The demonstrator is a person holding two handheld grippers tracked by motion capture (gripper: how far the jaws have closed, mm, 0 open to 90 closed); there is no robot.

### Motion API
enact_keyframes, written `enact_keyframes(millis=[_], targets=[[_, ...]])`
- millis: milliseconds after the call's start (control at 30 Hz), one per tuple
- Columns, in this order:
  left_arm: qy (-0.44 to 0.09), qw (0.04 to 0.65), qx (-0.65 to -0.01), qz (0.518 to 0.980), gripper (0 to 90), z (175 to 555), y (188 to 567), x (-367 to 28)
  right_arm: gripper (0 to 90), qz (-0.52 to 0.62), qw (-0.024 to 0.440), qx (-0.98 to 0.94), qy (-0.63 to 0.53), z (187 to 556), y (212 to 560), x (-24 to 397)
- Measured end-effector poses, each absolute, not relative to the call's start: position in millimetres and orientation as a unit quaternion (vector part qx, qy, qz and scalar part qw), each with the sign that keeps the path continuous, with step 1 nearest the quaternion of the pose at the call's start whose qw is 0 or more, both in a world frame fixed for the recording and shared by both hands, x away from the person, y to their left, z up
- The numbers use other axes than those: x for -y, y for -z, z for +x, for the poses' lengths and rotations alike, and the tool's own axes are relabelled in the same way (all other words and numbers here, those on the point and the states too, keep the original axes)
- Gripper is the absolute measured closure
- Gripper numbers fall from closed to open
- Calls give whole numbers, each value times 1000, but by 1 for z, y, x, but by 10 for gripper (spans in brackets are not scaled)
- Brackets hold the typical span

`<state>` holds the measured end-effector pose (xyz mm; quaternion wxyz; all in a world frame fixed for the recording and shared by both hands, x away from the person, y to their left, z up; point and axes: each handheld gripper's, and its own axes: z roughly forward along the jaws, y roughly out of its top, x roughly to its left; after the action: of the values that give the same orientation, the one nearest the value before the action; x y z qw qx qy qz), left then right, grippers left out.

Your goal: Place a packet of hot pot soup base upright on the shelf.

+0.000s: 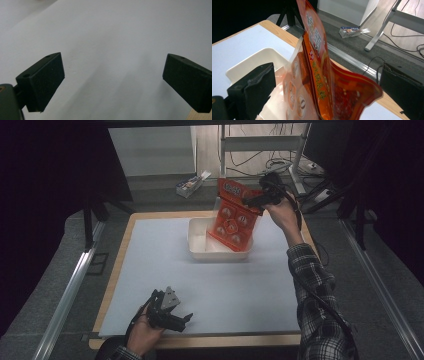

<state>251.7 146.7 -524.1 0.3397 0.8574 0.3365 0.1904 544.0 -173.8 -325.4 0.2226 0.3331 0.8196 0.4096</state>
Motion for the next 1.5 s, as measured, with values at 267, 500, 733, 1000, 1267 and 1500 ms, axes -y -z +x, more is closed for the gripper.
enact_keyframes(millis=[267,500,733,1000,1267,1500], targets=[[-193,338,-334,858,35,252,524,-147,4,331,220,-820,-412,533,329,182],[-191,337,-335,859,35,252,524,-146,5,330,215,-820,-416,524,333,188],[-190,336,-335,859,35,252,524,-146,5,321,205,-824,-420,513,336,189],[-195,344,-331,857,24,252,524,-147,7,318,196,-825,-425,500,347,188],[-201,347,-322,857,7,252,526,-148,10,328,189,-819,-431,487,359,193],[-215,347,-308,859,7,251,525,-147,10,318,192,-822,-431,472,368,193]])
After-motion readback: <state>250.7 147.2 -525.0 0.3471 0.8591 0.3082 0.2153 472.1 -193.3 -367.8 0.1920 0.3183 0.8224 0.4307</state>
